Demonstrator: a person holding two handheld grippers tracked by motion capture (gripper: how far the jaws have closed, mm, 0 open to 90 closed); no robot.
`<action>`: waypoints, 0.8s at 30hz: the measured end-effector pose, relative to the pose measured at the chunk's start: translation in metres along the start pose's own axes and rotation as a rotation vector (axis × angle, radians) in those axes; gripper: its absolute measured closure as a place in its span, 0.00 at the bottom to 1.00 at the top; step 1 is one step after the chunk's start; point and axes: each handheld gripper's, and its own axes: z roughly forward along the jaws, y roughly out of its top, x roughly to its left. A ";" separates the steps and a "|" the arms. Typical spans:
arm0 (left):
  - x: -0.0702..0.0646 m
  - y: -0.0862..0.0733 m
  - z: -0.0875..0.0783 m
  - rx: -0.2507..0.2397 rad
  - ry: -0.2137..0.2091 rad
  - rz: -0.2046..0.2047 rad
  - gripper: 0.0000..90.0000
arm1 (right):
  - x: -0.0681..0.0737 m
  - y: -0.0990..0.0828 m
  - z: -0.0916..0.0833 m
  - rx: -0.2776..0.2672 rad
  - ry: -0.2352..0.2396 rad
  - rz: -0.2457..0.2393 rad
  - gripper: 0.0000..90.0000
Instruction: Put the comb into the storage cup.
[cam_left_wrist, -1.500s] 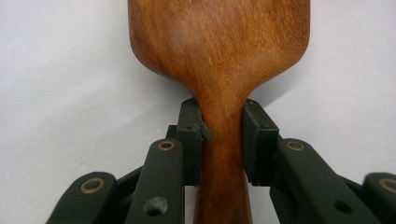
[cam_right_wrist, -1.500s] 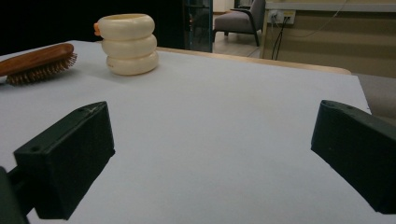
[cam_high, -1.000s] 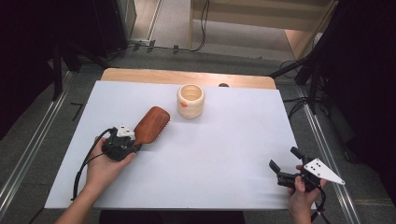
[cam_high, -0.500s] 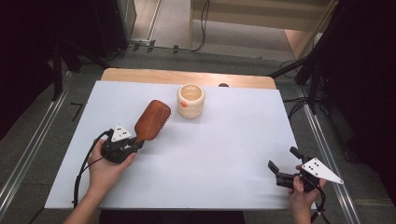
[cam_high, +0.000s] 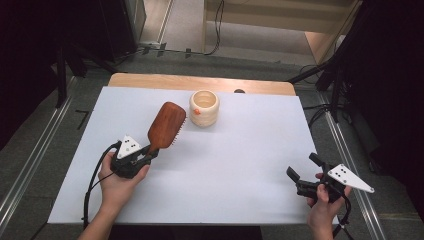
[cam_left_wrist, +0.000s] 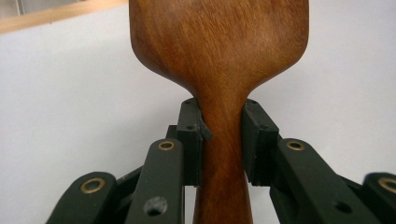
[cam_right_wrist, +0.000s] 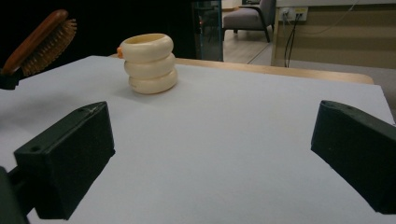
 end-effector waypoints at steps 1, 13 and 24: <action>-0.002 0.001 -0.001 -0.015 0.002 0.010 0.81 | 0.004 0.005 0.002 0.010 0.003 -0.002 0.00; -0.015 0.003 -0.003 -0.080 -0.022 0.037 0.81 | 0.034 0.033 0.017 0.028 0.082 -0.026 0.00; -0.025 0.004 -0.005 -0.117 -0.047 0.041 0.81 | 0.058 0.052 0.034 0.026 0.145 -0.043 0.00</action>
